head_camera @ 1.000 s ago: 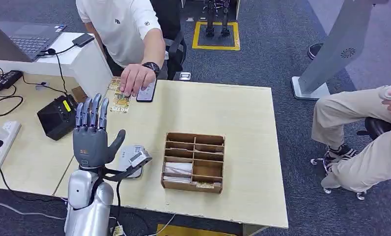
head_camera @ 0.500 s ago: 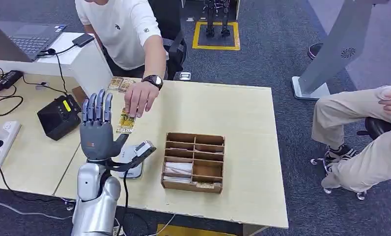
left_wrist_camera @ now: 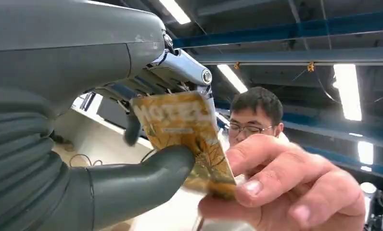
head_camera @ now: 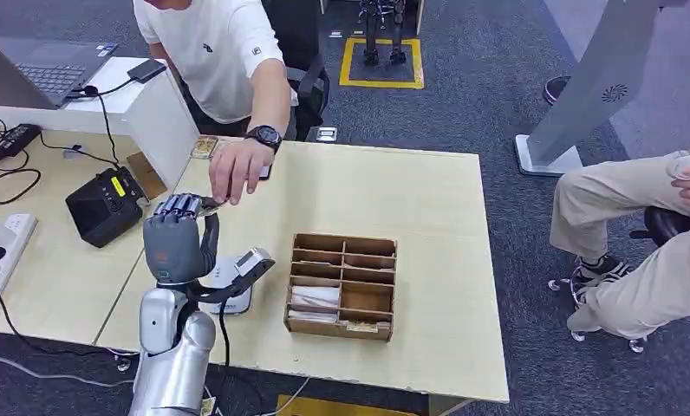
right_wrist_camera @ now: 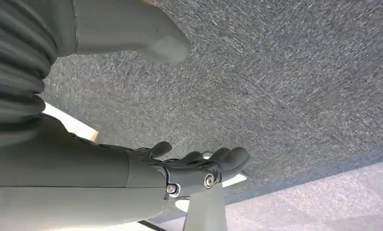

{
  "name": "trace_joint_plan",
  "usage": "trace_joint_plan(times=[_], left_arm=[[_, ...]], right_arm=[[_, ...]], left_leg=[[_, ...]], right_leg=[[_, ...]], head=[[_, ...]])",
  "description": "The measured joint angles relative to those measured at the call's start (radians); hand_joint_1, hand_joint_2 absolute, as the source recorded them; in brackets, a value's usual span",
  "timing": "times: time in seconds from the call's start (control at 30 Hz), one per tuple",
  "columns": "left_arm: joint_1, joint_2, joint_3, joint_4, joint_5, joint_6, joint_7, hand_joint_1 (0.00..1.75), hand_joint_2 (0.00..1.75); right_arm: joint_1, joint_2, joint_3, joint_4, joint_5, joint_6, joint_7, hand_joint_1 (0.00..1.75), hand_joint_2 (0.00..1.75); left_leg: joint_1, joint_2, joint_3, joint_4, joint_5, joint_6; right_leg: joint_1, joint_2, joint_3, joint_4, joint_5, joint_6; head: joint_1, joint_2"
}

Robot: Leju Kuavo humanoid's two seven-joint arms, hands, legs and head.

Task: Pass the card to the sensor for recognition and then transmit it.

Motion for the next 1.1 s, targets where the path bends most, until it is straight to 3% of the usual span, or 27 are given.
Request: trace_joint_plan(times=[0.27, 0.67, 1.1], left_arm=[[0.0, -0.001, 0.021, 0.0, 0.01, 0.0, -0.044, 1.75, 1.75], [0.002, -0.002, 0.048, 0.0, -0.016, 0.0, -0.041, 1.75, 1.75], [0.028, 0.023, 0.06, 0.06, -0.093, 0.0, 0.175, 1.75, 1.75]], right_arm=[[0.0, 0.0, 0.0, 0.0, 0.0, 0.0, -0.001, 0.0, 1.75], [0.0, 0.0, 0.0, 0.0, -0.003, 0.0, -0.001, 0.0, 1.75], [0.0, 0.0, 0.0, 0.003, -0.018, 0.0, 0.005, 0.0, 1.75]], left_leg=[[0.0, 0.0, 0.0, 0.0, 0.0, 0.0], [0.0, 0.0, 0.0, 0.0, 0.0, 0.0], [0.0, 0.0, -0.001, 0.0, 0.0, 0.0]], right_leg=[[0.0, 0.0, 0.0, 0.0, 0.0, 0.0], [0.0, 0.0, 0.0, 0.0, 0.0, 0.0], [0.0, 0.0, 0.0, 0.0, 0.0, 0.0]], head=[[0.0, 0.0], [0.0, 0.0], [0.0, 0.0]])
